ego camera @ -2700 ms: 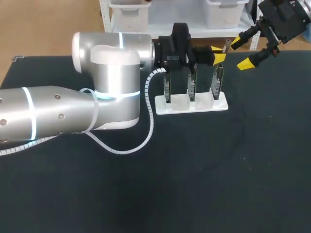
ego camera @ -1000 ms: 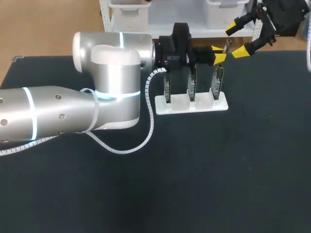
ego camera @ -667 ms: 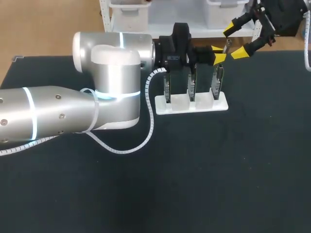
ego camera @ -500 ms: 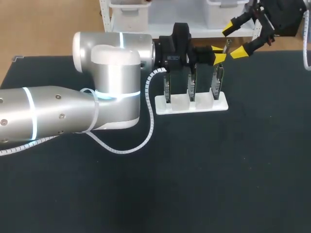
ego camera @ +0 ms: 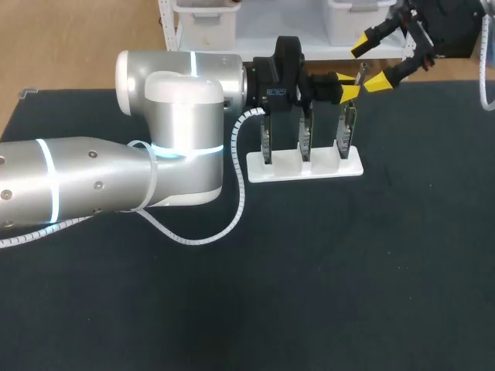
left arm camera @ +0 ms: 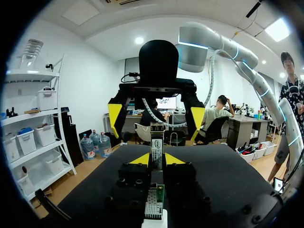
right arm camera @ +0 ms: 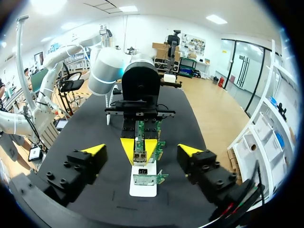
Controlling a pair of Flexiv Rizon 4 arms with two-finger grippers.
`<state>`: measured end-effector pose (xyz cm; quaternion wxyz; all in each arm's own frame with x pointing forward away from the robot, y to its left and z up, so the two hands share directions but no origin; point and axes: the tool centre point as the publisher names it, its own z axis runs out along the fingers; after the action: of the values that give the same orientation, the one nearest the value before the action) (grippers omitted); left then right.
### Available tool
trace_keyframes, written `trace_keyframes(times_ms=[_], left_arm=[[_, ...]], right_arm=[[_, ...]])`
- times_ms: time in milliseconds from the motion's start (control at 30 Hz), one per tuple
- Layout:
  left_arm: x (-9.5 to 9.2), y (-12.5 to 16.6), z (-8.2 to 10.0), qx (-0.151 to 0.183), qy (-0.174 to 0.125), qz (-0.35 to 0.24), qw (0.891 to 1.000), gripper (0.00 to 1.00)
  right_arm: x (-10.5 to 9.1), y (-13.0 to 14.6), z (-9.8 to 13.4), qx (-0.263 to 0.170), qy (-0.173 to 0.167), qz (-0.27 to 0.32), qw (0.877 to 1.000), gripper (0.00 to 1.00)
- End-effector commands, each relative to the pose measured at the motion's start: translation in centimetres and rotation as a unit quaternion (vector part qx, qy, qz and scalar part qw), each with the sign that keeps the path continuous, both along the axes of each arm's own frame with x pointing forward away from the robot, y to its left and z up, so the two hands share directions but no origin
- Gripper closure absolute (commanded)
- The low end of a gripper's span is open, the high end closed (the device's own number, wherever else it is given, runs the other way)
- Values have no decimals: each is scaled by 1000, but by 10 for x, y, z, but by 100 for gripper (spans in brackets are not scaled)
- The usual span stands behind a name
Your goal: Pick up the optical module with the left hand, and insert it into the network port with the right hand.
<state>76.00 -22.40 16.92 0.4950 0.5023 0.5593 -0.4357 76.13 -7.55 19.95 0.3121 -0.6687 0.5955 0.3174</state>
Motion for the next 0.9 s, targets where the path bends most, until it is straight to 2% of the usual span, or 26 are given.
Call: trace_keyframes(times_ms=[33,567,633,667,700,900], left_arm=[[3,-1,1,2,2,-2,1000,100],[3,-1,1,2,2,-2,1000,100],[3,-1,1,2,2,-2,1000,55],[3,-1,1,2,2,-2,1000,22],[3,-1,1,2,2,-2,1000,2],[3,-1,1,2,2,-2,1000,0]], right_arm=[[0,0,0,4,-4,-2,1000,100],[-2,-1,0,5,-3,-2,1000,100],[-2,-1,0,6,-2,-2,1000,100],[-2,-1,0,6,-3,-2,1000,100],[-2,-2,0,6,-3,-2,1000,100],[-2,-4,0,6,-5,-3,1000,100]])
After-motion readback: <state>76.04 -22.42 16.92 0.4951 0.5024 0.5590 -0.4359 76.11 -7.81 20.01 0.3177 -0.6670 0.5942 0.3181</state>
